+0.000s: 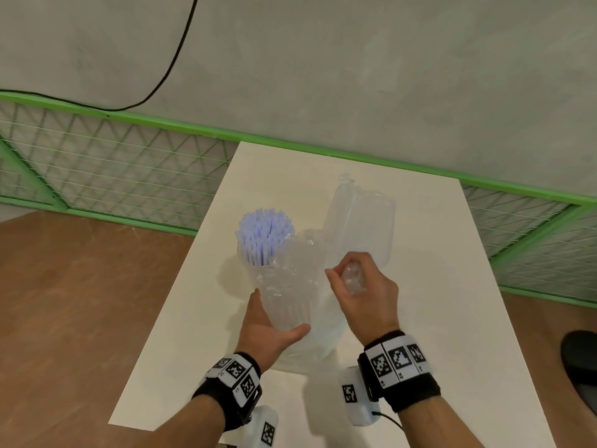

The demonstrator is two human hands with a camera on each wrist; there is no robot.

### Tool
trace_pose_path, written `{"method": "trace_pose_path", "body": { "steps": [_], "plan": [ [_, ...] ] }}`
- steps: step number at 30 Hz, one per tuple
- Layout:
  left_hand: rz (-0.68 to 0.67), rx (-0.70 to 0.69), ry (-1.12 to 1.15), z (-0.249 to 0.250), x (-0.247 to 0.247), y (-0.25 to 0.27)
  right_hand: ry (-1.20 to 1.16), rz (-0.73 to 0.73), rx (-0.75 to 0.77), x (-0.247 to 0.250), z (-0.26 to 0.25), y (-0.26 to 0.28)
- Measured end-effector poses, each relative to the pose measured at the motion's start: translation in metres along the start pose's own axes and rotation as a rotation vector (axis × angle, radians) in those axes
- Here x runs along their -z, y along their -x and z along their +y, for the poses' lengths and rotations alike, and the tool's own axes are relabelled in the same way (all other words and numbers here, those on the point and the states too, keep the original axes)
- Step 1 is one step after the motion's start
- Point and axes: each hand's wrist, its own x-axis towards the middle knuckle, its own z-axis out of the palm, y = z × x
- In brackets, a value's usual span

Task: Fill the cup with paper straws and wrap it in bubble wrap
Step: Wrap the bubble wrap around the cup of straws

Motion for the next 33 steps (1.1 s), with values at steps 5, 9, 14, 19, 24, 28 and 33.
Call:
{"method": "trace_pose_path", "body": {
  "steps": [5, 9, 14, 19, 24, 28, 33],
  "plan": [
    [0.027, -0.021, 0.017, 0.005, 0.000, 0.002, -0.047, 0.154, 0.074, 0.022, -0.017, -0.025],
    [0.029, -0.025, 0.017, 0.007, 0.000, 0.003, -0.206, 0.238, 0.085, 0.051, -0.036, -0.044],
    [0.033, -0.013, 0.019, 0.008, 0.001, 0.004, -0.387, 0.419, 0.187, 0.107, -0.066, -0.077],
    [0.035, 0.023, 0.031, 0.012, 0.001, 0.006, -0.495, 0.498, 0.237, 0.143, -0.072, -0.128],
    [0.038, 0.009, 0.046, 0.015, 0.000, 0.008, -0.292, 0.210, 0.084, 0.102, -0.006, -0.171],
    [0.036, 0.013, 0.061, 0.014, 0.001, 0.007, 0.087, -0.051, 0.027, 0.062, 0.045, -0.169],
    [0.018, 0.035, 0.088, 0.012, 0.003, 0.008, 0.383, -0.269, 0.227, 0.047, 0.083, -0.177]
  ]
}}
